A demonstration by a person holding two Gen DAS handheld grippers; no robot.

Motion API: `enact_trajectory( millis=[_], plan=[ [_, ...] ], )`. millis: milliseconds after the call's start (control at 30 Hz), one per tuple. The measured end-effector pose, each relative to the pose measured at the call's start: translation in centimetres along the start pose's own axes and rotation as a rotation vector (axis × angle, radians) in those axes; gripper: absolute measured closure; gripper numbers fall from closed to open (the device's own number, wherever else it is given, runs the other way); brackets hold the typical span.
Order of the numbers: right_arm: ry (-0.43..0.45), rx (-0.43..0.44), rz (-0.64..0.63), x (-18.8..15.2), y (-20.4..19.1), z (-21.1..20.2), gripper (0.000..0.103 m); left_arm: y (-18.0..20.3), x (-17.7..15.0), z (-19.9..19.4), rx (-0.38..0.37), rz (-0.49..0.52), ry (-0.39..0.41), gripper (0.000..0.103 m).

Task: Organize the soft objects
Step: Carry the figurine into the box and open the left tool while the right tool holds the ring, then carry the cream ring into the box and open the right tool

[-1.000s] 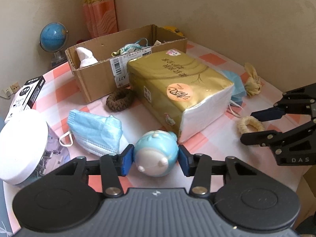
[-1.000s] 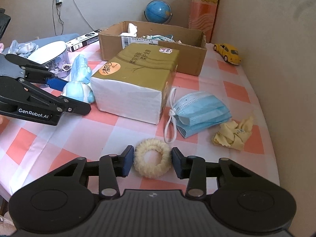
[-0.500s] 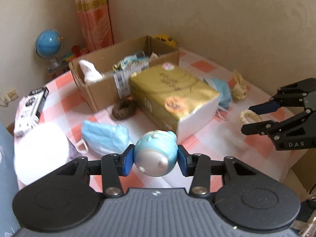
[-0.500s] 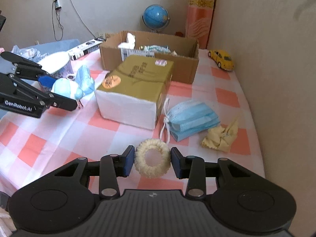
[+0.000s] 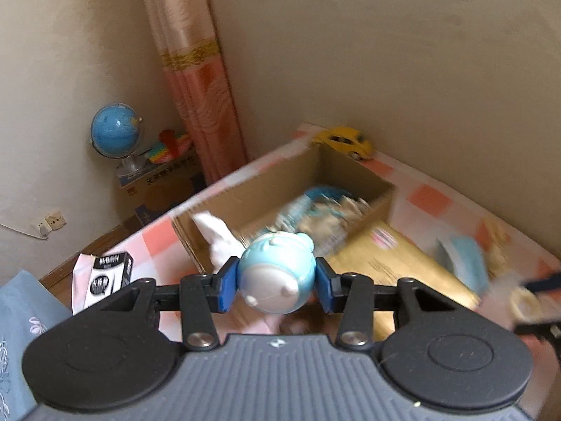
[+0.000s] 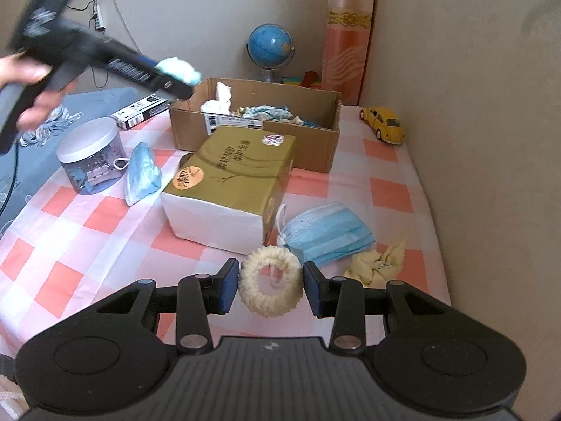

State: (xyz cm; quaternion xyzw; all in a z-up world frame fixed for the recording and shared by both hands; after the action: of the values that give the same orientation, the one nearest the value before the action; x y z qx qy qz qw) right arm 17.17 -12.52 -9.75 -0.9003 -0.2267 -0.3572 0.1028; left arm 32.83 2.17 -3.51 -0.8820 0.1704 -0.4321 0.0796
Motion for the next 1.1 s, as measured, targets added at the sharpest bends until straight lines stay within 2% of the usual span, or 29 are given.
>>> enact_trajectory(
  millis=[200, 267, 300, 333, 367, 467, 567, 867, 900, 1000, 1100],
  plan=[
    [-0.006, -0.015, 0.011, -0.2, 0.9, -0.1, 0.058, -1.1, 1.4, 4.0, 0.038, -0.020, -0.034, 0.056],
    [-0.007, -0.018, 0.015, -0.2, 1.1, -0.1, 0.058, -1.3, 1.2, 4.7, 0.046, -0.034, -0.044, 0.042],
    [-0.006, -0.020, 0.017, -0.2, 1.2, -0.1, 0.058, -1.3, 0.9, 4.8, 0.050, -0.039, -0.045, 0.028],
    [-0.005, -0.020, 0.019, -0.2, 1.3, -0.1, 0.058, -1.4, 0.7, 4.7, 0.056, -0.046, -0.037, 0.022],
    [-0.004, -0.018, 0.020, -0.2, 1.3, -0.2, 0.058, -1.4, 0.6, 4.6, 0.058, -0.049, -0.031, 0.022],
    [-0.003, -0.023, 0.019, -0.1, 1.5, -0.3, 0.058, -1.3, -0.5, 3.2, 0.040, -0.076, -0.043, 0.019],
    [0.003, -0.027, 0.020, 0.2, 1.6, -0.4, 0.058, -1.1, -1.9, 1.1, 0.029, -0.101, -0.040, 0.012],
    [0.028, -0.033, 0.008, 2.5, 1.9, -0.6, 0.058, 0.3, -7.5, -6.4, 0.024, -0.195, -0.005, 0.005],
    [0.030, -0.036, 0.005, 2.9, 2.0, -0.5, 0.058, 0.6, -8.1, -7.0, 0.031, -0.202, 0.000, 0.005],
    [0.037, -0.051, -0.012, 4.6, 2.5, -0.2, 0.058, 0.6, -9.2, -8.7, 0.112, -0.201, 0.045, 0.005],
    [0.046, -0.070, -0.041, 6.7, 3.0, 0.3, 0.058, 1.3, -10.3, -9.4, 0.133, -0.169, 0.049, 0.005]
  ],
)
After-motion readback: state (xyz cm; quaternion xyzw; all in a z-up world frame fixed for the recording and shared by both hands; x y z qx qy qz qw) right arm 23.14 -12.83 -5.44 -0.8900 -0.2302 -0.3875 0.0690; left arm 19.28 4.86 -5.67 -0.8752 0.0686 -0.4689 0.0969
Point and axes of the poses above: each gripper's, at about its wrist camera, not at the fingertips, and z roughly the way its jaws point, y to its right, x to its top, the point moved 10 cm from there along z, roughly the way its jaws point, and after that the axes turned 12 degrees about x, right-handed, at the moved point
